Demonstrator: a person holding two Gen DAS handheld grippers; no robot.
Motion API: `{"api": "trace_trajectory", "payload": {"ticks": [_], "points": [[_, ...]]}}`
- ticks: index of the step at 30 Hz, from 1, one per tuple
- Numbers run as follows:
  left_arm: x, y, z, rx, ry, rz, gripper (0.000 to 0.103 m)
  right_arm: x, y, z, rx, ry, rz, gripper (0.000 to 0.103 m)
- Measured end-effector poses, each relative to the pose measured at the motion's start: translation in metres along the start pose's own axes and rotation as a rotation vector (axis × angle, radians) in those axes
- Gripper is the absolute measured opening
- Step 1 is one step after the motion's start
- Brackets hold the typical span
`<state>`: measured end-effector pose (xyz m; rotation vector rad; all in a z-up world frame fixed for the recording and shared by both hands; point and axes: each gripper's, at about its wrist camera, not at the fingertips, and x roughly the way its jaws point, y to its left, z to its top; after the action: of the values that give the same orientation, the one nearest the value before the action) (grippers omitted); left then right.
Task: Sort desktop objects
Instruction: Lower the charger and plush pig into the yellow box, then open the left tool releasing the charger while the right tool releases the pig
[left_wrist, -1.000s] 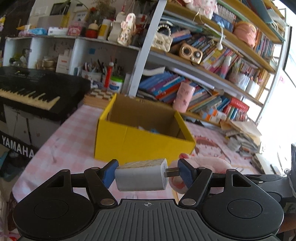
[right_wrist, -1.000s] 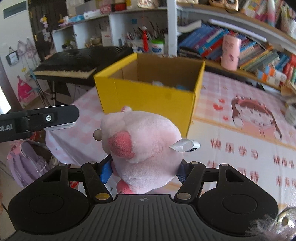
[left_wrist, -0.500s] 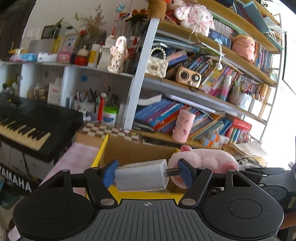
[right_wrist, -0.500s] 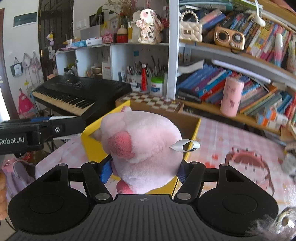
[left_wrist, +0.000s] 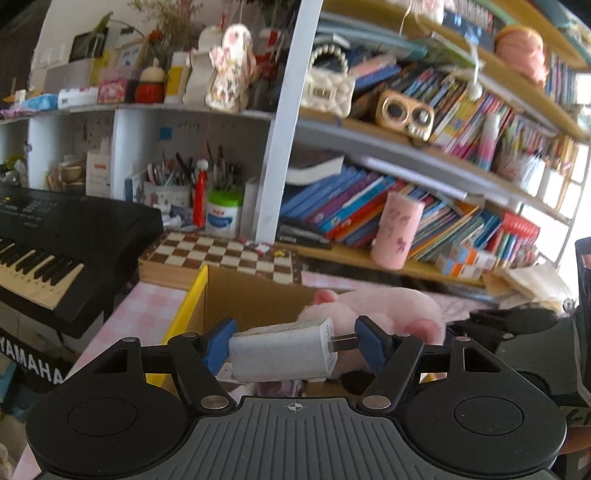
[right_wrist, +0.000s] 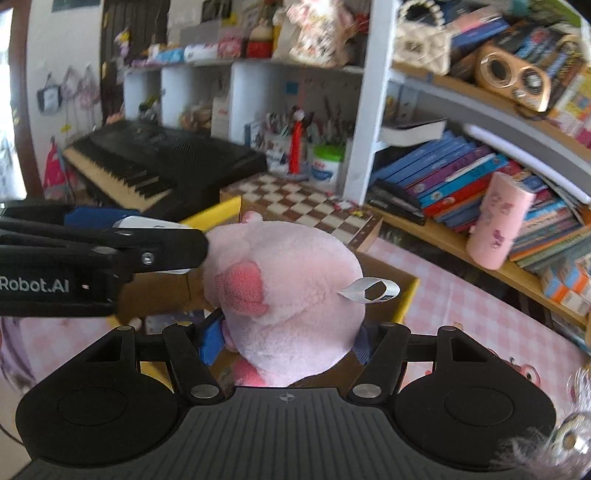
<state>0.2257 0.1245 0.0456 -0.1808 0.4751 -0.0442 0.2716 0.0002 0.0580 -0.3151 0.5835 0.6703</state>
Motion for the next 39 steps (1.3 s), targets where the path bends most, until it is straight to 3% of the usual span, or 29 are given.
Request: {"api": "trace_trajectory", "payload": {"ticks": [12,21,23,26,30,39], "points": [[0.051,0.006,-0.018,0.039,0.175,0.057,0.072,0.079,-0.015,-0.004,-0.184,0.208,0.081,0.064],[0.06,0.012,-0.021,0.011,0.21,0.082,0.072,0.078,-0.009,-0.003,-0.263,0.218,0.09,0.065],[0.06,0.011,-0.021,0.008,0.2,0.093,0.073,0.077,-0.008,-0.003,-0.264,0.21,0.09,0.066],[0.052,0.009,-0.018,0.009,0.159,0.1,0.085,0.077,-0.01,-0.002,-0.256,0.188,0.104,0.071],[0.04,0.005,-0.01,0.014,0.098,0.117,0.091,0.072,-0.016,-0.001,-0.212,0.149,0.103,0.08],[0.006,0.006,0.004,0.011,0.021,0.122,0.094,0.042,-0.035,0.007,-0.127,0.05,0.007,0.083]]}}
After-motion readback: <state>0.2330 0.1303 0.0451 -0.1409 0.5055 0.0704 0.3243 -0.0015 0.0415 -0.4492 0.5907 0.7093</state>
